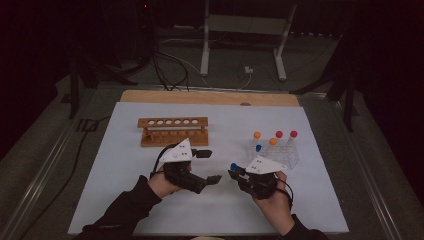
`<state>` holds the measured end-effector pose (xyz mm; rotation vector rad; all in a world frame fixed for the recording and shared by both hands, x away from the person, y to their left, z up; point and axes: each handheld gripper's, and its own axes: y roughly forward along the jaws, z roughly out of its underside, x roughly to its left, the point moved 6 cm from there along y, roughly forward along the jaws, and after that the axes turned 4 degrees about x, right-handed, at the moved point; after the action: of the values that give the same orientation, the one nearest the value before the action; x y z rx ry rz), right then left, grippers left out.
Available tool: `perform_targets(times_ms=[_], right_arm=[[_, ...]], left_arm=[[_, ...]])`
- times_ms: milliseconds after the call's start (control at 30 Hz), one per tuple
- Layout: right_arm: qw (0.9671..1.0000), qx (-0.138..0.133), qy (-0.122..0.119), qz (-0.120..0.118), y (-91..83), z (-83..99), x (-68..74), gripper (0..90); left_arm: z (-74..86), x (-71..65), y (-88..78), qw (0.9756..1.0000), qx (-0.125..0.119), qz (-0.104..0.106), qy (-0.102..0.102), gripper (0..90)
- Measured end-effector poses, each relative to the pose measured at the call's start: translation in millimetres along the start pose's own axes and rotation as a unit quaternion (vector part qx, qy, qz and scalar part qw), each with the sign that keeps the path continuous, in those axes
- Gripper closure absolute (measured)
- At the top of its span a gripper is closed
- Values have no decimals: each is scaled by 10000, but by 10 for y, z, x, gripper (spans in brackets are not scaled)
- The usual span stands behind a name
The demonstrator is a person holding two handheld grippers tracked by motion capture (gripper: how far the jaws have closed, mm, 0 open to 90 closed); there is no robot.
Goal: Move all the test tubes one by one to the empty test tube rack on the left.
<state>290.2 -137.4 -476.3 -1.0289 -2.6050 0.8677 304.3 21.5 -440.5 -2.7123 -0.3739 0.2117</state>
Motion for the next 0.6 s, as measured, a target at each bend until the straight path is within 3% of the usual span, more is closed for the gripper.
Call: perform_targets(times_ms=[333,600], right_arm=[[10000,-2,-52,-68,33,-31,43,772],[10000,-5,-63,-62,30,-40,47,772]], left_arm=[[-58,25,269,9999,112,-51,113,430],[-56,20,377,9993,281,-90,221,597]])
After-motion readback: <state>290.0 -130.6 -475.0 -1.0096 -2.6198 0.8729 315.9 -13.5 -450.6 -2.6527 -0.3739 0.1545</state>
